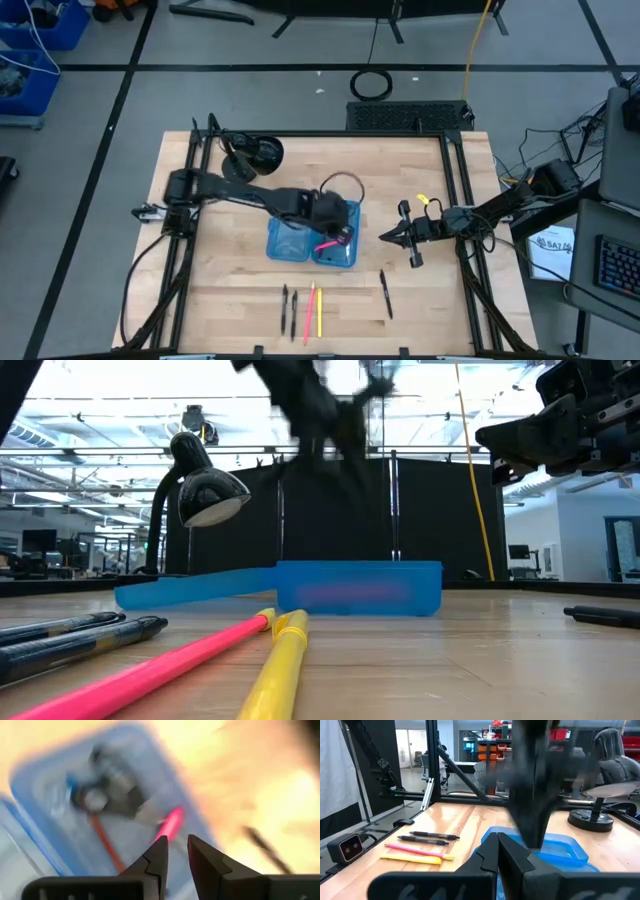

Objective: Pick & place school supplies into a supply box
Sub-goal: Put the pink pen into the blue box

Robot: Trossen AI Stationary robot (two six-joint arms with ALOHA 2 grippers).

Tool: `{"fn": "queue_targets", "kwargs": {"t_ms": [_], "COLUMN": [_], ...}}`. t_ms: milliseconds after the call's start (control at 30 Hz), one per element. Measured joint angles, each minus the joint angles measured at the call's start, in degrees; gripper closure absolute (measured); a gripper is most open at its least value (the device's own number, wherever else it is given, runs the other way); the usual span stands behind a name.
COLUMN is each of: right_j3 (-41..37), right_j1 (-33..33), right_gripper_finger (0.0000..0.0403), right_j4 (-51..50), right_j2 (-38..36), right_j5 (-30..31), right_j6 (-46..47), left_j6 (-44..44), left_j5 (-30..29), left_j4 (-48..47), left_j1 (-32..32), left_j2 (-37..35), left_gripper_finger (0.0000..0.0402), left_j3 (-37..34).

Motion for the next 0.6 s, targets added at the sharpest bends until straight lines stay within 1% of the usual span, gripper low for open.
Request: {"fn": "queue_targets", "kwargs": {"t_ms": [100, 133, 167, 200, 267, 367, 433, 467, 500, 533, 600], "right_j3": [0.01, 0.0, 0.01, 0.02, 0.01, 0.02, 0.02, 0.0, 0.01, 0.0, 0.0], "right_j1": [-0.01, 0.0, 0.0, 0.0, -0.03, -0.02, -0.02, -0.02, -0.02, -0.02, -0.02], "right_gripper_finger": [0.0403, 0.0403, 0.0403, 0.0403, 0.0403, 0.0403, 0.0403, 0.0403, 0.0403, 0.0403, 0.0403], "right_j4": [-0.15, 0.02, -0.04, -0.06, 0.0, 0.02, 0.01, 0.05, 0.27, 0.44, 1.19], "right_j2": [0.02, 0.0, 0.0, 0.0, 0.0, 0.0, 0.0, 0.0, 0.0, 0.0, 0.0], "right_j5": [-0.02, -0.02, -0.02, -0.11, -1.39, -3.17, -4.14, -4.37, -4.47, -4.5, -4.5], "right_j6": [-0.05, -0.07, -0.09, -0.07, -0.02, 0.0, 0.0, -0.04, -0.39, -1.02, -1.87], "left_j6": [11.44, 14.0, 15.95, 17.76, 19.25, 18.72, 15.27, 12.7, 10.5, 9.12, 8.95], "left_j5": [1.42, 0.99, -1.05, -4.39, -13.95, -32.26, -43.45, -46.97, -48.93, -49.66, -49.76], "left_j4": [-2.32, -3.48, -4.66, -5.03, -6.17, -12.0, -17.15, -19.67, -21.69, -22.16, -19.03], "left_j1": [-1.98, -3.25, -4.94, -6.82, -11.32, -19.46, -24.43, -26.31, -27.54, -28.0, -27.5], "left_j2": [-5.36, -7.44, -9.81, -12.57, -18.3, -26.53, -31.5, -33.96, -36.52, -39.18, -43.74], "left_gripper_finger": [0.0325, 0.0325, 0.0325, 0.0325, 0.0325, 0.0325, 0.0327, 0.0331, 0.0337, 0.0346, 0.0371], "left_j3": [2.82, 3.2, 3.18, 3.01, 2.82, 1.59, -1.35, -3.39, -5.86, -8.77, -15.17]}}
